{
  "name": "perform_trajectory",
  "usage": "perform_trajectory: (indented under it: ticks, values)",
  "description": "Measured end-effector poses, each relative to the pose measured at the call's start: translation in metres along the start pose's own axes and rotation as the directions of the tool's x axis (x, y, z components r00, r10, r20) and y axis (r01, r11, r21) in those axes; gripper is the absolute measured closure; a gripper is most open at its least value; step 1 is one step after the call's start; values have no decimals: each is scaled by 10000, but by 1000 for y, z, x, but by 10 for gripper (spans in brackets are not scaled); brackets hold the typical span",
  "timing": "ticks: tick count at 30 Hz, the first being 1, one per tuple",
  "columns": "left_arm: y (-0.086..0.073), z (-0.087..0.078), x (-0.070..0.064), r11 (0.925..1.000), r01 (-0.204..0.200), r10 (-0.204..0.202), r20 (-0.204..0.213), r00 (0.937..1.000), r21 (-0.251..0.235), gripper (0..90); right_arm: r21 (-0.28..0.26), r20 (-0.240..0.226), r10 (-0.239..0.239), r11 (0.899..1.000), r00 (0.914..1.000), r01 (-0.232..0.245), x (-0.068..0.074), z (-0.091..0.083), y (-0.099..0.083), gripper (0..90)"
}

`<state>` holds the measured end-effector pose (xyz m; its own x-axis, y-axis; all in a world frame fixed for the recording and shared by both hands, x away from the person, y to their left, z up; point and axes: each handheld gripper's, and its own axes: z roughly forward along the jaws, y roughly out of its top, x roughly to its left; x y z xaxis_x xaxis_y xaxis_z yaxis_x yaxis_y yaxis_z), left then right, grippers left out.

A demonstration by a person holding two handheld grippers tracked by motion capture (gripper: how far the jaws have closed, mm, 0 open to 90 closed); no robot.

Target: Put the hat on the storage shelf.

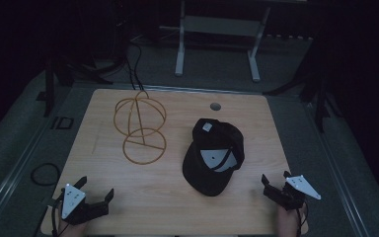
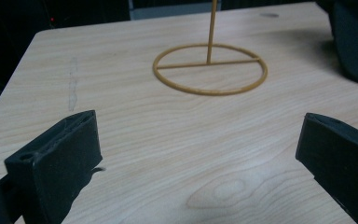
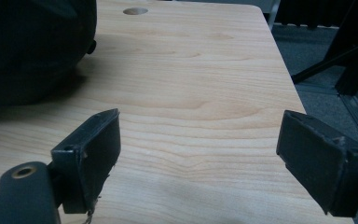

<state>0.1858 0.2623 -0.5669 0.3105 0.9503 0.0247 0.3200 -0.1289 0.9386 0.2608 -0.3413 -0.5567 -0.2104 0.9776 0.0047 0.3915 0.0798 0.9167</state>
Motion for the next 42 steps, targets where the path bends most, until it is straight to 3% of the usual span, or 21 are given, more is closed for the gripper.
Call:
perform_trajectory:
  ticks: [2, 7, 12, 13, 17, 18, 20, 25, 30, 34, 37, 42]
  values:
    - [0, 0, -1, 10000, 53, -53, 94, 9999, -13, 3, 146, -250, 204, 9997, 9995, -201, 1, -2, 5, 128]
    - [1, 0, -2, 9999, 123, -122, 198, 9997, -53, 3, 301, -504, 45, 9995, 9987, -30, 9, -12, 25, 124]
    - [2, -1, -3, 9994, 286, -279, 428, 9987, -178, 3, -86, -743, 110, 9999, 9972, -117, 14, -25, 48, 123]
    - [4, -2, -4, 9989, 472, -467, 640, 9969, -52, 3, -422, -826, 83, 9990, 9965, -118, 18, -32, 60, 123]
    - [6, -3, -6, 9982, 583, -589, 662, 9961, 107, 3, -456, -925, -165, 9989, 9956, 123, 26, -37, 77, 122]
    - [9, -4, -7, 9973, 640, -670, 909, 9936, 350, 3, -515, -1164, -292, 9984, 9928, 233, 33, -40, 89, 108]
    - [9, -3, -9, 9973, 598, -636, 954, 9934, 425, 3, -498, -1270, -390, 9982, 9911, 329, 38, -42, 97, 108]
    - [10, -3, -12, 9972, 512, -568, 1067, 9927, 543, 3, -718, -2106, -874, 9947, 9737, 737, 60, -43, 120, 132]
    - [10, -3, -11, 9959, 697, -761, 1160, 9903, 580, 3, -425, -2579, -1268, 9919, 9578, 1199, 81, -33, 135, 179]
    - [11, -4, -12, 9971, 487, -550, 1130, 9921, 578, 3, -16, -2678, -1271, 9913, 9550, 1315, 94, -17, 138, 185]
    - [11, -4, -13, 9975, 408, -471, 1100, 9928, 581, 3, 312, -2512, -1146, 9915, 9611, 1264, 104, 0, 136, 186]
    - [11, -4, -13, 9975, 390, -454, 1115, 9927, 585, 3, 636, -1719, -1133, 9900, 9786, 1258, 112, 25, 129, 199]
